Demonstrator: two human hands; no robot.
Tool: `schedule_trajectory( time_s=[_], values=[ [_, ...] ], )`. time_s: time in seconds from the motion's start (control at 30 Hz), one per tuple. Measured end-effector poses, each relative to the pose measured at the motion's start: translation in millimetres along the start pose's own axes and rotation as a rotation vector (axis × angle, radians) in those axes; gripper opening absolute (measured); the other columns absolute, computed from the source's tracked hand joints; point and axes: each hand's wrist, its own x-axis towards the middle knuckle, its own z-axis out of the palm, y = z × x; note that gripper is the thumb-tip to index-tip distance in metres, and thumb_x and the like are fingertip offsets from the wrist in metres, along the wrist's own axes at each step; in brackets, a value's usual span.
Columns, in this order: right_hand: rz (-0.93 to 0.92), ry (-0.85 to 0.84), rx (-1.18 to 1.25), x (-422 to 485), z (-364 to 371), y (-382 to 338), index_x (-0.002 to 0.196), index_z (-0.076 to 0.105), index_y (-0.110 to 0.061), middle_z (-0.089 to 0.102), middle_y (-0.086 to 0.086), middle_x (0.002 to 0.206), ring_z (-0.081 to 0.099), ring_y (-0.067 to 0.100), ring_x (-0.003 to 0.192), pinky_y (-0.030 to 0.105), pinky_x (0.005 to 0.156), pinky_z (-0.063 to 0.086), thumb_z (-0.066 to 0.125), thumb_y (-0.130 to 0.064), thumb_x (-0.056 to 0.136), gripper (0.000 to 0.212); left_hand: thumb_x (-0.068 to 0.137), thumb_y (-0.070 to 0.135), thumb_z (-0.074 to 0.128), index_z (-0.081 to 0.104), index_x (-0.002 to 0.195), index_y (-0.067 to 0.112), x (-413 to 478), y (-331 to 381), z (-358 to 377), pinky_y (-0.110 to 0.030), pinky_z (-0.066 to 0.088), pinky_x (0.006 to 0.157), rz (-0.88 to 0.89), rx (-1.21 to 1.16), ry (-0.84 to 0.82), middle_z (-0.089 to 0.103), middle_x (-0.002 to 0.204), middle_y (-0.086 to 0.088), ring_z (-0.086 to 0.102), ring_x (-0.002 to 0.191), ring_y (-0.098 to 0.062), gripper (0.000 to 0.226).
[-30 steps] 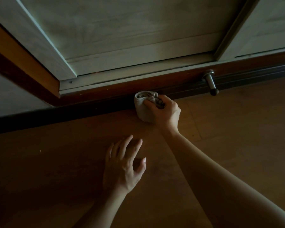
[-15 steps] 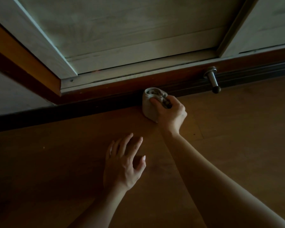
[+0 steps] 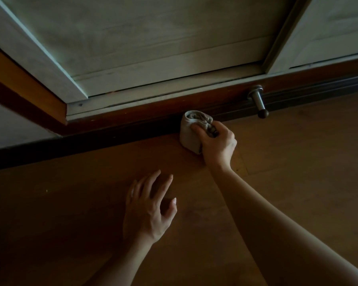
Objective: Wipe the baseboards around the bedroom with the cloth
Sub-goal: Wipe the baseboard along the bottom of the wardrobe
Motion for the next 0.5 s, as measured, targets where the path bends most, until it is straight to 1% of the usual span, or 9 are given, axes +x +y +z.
schedule_trajectory(
  time_s=[0.03, 0.1, 0.17, 0.23, 0.3, 0.33, 0.37, 0.43, 0.5],
  values=[
    [-0.003, 0.002, 0.001, 1, -1, 0, 0.094, 0.072, -0.024, 0.069, -0.013, 0.087, 0.064, 0.001, 0.082, 0.011, 0.064, 0.048, 0.079, -0.043, 0.083, 0.023, 0.092, 0.057, 0.047, 0.054, 0.145, 0.033, 0, 0, 1, -0.054, 0.032, 0.115, 0.001, 0.001, 0.0, 0.047, 0.151, -0.002, 0.045, 0.135, -0.027, 0.058],
    [0.021, 0.031, 0.007, 4, -5, 2, 0.098, 0.073, -0.023, 0.069, -0.013, 0.089, 0.064, 0.0, 0.083, 0.012, 0.068, 0.049, 0.078, -0.044, 0.083, 0.027, 0.092, 0.057, 0.047, 0.054, 0.145, 0.033, 0, 0, 1, -0.056, 0.033, 0.115, 0.001, -0.002, 0.0, 0.047, 0.152, -0.002, 0.045, 0.135, -0.028, 0.058],
    [0.068, 0.11, 0.029, 9, -15, 5, 0.104, 0.074, -0.02, 0.07, -0.012, 0.092, 0.062, -0.003, 0.084, 0.009, 0.07, 0.048, 0.077, -0.044, 0.084, 0.031, 0.092, 0.057, 0.046, 0.055, 0.144, 0.033, 0, -1, 2, -0.057, 0.036, 0.113, 0.002, -0.002, 0.005, 0.047, 0.151, -0.002, 0.045, 0.134, -0.029, 0.058],
    [0.114, 0.207, 0.077, 16, -26, 9, 0.104, 0.075, -0.018, 0.069, -0.014, 0.089, 0.06, -0.012, 0.08, 0.003, 0.069, 0.045, 0.078, -0.041, 0.085, 0.03, 0.092, 0.057, 0.045, 0.055, 0.144, 0.032, 0, -1, 2, -0.057, 0.036, 0.113, 0.005, 0.001, 0.002, 0.047, 0.151, -0.003, 0.045, 0.134, -0.03, 0.058],
    [0.15, 0.265, 0.128, 22, -35, 12, 0.101, 0.074, -0.019, 0.065, -0.02, 0.086, 0.057, -0.021, 0.076, 0.0, 0.069, 0.044, 0.078, -0.037, 0.085, 0.024, 0.092, 0.057, 0.045, 0.054, 0.144, 0.032, 1, -1, 2, -0.056, 0.033, 0.114, 0.006, 0.001, 0.003, 0.047, 0.151, -0.002, 0.045, 0.134, -0.03, 0.058],
    [0.17, 0.29, 0.151, 23, -38, 11, 0.101, 0.072, -0.023, 0.063, -0.022, 0.086, 0.057, -0.021, 0.076, 0.001, 0.072, 0.046, 0.079, -0.036, 0.085, 0.022, 0.092, 0.057, 0.045, 0.055, 0.144, 0.032, 0, -2, 2, -0.056, 0.032, 0.115, 0.008, -0.001, 0.006, 0.047, 0.151, -0.002, 0.046, 0.133, -0.031, 0.058],
    [0.194, 0.32, 0.172, 25, -40, 11, 0.105, 0.073, -0.023, 0.064, -0.021, 0.088, 0.059, -0.018, 0.078, 0.006, 0.077, 0.05, 0.079, -0.037, 0.084, 0.026, 0.092, 0.056, 0.046, 0.055, 0.144, 0.032, 0, -2, 2, -0.056, 0.031, 0.115, 0.011, -0.003, 0.007, 0.047, 0.151, -0.003, 0.046, 0.133, -0.031, 0.058],
    [0.237, 0.376, 0.197, 30, -44, 10, 0.105, 0.075, -0.022, 0.069, -0.012, 0.094, 0.064, -0.004, 0.087, 0.021, 0.085, 0.057, 0.078, -0.04, 0.084, 0.028, 0.092, 0.056, 0.046, 0.055, 0.144, 0.031, 0, -1, 2, -0.057, 0.034, 0.114, 0.01, -0.007, 0.01, 0.047, 0.15, -0.003, 0.046, 0.132, -0.031, 0.058],
    [0.248, 0.39, 0.209, 33, -45, 11, 0.102, 0.075, -0.023, 0.071, -0.007, 0.097, 0.066, 0.003, 0.091, 0.029, 0.087, 0.058, 0.077, -0.041, 0.084, 0.025, 0.092, 0.056, 0.046, 0.054, 0.144, 0.032, 1, -1, 1, -0.059, 0.036, 0.112, 0.007, -0.006, 0.013, 0.048, 0.15, -0.003, 0.046, 0.132, -0.031, 0.058]
  ],
)
